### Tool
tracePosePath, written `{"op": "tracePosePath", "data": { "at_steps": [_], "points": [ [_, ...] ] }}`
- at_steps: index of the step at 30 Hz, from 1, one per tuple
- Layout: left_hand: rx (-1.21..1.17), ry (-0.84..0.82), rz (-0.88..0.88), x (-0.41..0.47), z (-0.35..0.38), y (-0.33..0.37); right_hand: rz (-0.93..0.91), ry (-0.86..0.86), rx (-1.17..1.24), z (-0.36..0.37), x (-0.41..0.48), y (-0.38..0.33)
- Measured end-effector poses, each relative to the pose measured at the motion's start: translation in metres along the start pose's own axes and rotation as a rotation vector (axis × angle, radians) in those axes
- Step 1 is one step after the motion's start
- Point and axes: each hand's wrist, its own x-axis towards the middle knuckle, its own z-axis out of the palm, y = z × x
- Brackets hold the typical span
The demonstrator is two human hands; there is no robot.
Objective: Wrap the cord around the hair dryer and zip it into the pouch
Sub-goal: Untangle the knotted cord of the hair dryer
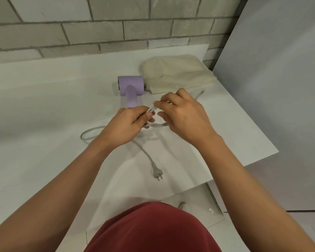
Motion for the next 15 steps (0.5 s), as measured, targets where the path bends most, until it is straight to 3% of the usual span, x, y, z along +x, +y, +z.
{"op": "tracePosePath", "data": {
  "at_steps": [5, 11, 15],
  "points": [
    [0.090, -0.017, 0.021, 0.000, 0.004, -0.012, 0.071, 0.075, 0.047, 0.000, 0.001, 0.012],
    [0.082, 0.019, 0.031, -0.004, 0.010, -0.021, 0.349, 0.322, 0.312, -0.019, 0.002, 0.035],
    [0.015, 0.052, -0.005, 0.000, 0.009, -0.013, 0.489, 0.349, 0.399, -0.019, -0.002, 0.039]
  ]
}}
